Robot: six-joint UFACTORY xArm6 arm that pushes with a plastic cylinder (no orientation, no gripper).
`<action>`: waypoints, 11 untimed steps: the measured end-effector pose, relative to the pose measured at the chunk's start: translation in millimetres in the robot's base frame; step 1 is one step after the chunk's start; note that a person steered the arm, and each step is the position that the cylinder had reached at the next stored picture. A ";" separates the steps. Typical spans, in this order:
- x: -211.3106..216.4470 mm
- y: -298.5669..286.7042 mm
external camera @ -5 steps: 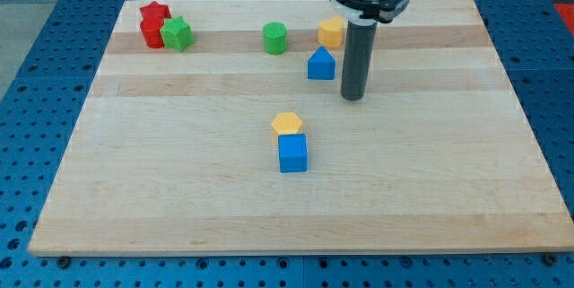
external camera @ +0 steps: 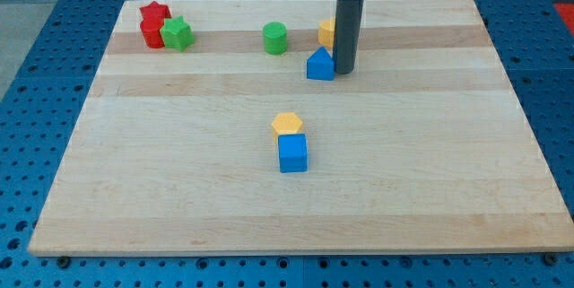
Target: Move the blue triangle to the bottom of the green circle
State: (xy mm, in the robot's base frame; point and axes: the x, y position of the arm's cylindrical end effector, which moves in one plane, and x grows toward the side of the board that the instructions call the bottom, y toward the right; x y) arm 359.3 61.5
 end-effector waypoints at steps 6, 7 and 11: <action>-22.2 -48.1; -25.2 -57.4; -28.7 -75.8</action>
